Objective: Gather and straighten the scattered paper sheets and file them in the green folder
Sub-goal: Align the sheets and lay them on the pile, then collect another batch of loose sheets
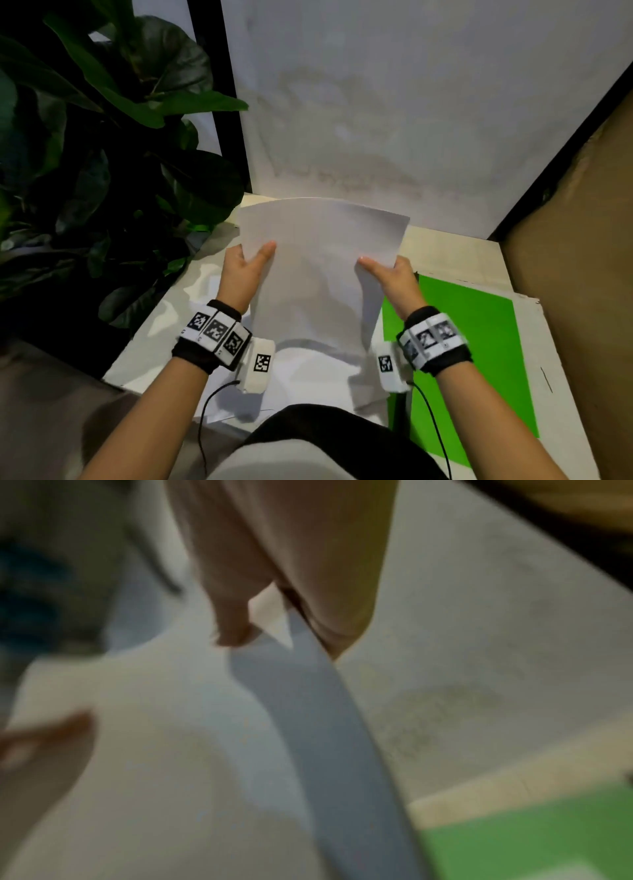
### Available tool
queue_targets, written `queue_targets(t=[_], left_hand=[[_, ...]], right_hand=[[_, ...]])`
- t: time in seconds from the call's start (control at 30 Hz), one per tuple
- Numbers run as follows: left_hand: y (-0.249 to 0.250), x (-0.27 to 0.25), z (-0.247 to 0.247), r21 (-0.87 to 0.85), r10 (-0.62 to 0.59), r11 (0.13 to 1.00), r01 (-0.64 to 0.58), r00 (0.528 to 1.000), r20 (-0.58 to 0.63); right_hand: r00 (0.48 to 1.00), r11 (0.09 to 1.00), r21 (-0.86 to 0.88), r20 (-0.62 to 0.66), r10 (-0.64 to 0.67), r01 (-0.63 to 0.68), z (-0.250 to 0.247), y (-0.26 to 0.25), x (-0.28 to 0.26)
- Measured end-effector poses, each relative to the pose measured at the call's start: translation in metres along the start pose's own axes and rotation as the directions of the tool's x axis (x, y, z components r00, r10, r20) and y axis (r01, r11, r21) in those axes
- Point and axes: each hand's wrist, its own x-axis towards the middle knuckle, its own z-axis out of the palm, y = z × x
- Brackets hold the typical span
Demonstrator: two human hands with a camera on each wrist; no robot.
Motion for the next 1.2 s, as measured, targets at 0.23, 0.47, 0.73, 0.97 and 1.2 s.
queue_targets(t=[0.23, 0.47, 0.73, 0.97, 1.2], left_hand=[[-0.019, -0.023, 0.017, 0.053, 0.033, 0.998, -0.036, 0.999, 0.042], [-0.076, -0.038, 0.016, 0.18, -0.277, 0.944, 0.277, 0.96, -0.022], [-0.061, -0.024, -0.019, 0.305, -0.238, 0.929, 0.212, 0.97, 0.051], [-0.081, -0.026, -0.075, 0.356, -0.254, 0.89, 0.286, 0.958, -0.134], [-0.114, -0.016, -0.129, 0.408, -0.325, 0.836, 0.366, 0.931, -0.169]], right_hand=[[0.952, 0.964, -0.155, -0.188, -0.243, 0.215, 0.033, 0.016, -0.023], [0.985, 0.923, -0.346, -0.092, 0.148, -0.171, 0.03, 0.083, -0.027], [0.99, 0.992, -0.126, 0.139, 0.036, -0.019, 0.008, 0.03, 0.012], [0.861, 0.727, -0.494, -0.095, 0.5, -0.477, -0.018, 0.126, 0.011], [0.733, 0.387, -0.663, -0.379, 0.565, -0.641, 0.02, 0.153, -0.014]])
